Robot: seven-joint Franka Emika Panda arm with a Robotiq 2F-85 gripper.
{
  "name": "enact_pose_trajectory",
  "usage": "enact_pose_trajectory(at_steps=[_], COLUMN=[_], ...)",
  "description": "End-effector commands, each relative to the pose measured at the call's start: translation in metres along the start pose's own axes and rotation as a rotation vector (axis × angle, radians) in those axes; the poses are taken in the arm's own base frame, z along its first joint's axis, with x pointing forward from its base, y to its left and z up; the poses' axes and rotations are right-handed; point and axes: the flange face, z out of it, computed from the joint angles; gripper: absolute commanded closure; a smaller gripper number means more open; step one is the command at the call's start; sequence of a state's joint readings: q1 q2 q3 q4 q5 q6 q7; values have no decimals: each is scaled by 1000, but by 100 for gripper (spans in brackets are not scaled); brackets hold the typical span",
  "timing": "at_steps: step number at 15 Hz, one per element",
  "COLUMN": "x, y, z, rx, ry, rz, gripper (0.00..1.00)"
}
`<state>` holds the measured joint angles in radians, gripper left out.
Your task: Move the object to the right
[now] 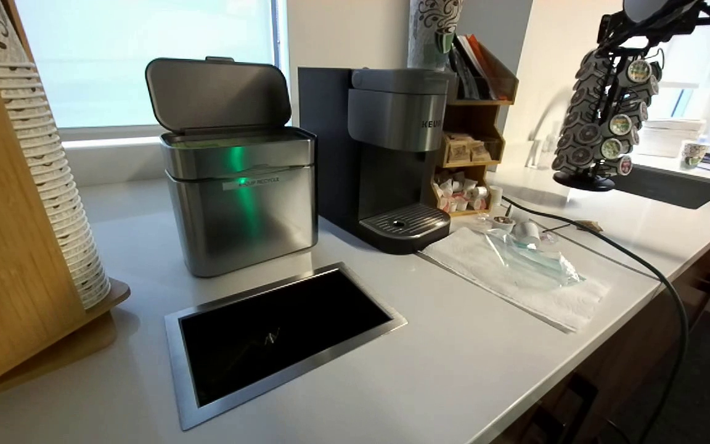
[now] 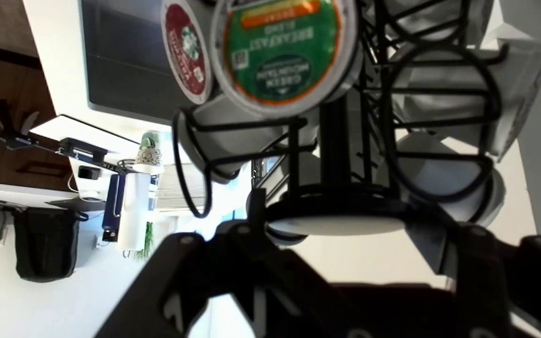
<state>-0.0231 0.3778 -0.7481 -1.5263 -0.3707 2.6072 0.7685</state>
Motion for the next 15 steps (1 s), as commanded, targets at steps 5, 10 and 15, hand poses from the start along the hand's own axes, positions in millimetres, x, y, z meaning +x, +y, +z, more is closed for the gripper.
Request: enact_pose_trajectory(at_steps=[5, 10, 15], x=[-10, -23, -38], y=[31, 29, 26], z=[-46, -42, -36], rx=[9, 4, 7], ry=[54, 87, 94], rz=[52, 89, 112], gripper=[51, 51, 51])
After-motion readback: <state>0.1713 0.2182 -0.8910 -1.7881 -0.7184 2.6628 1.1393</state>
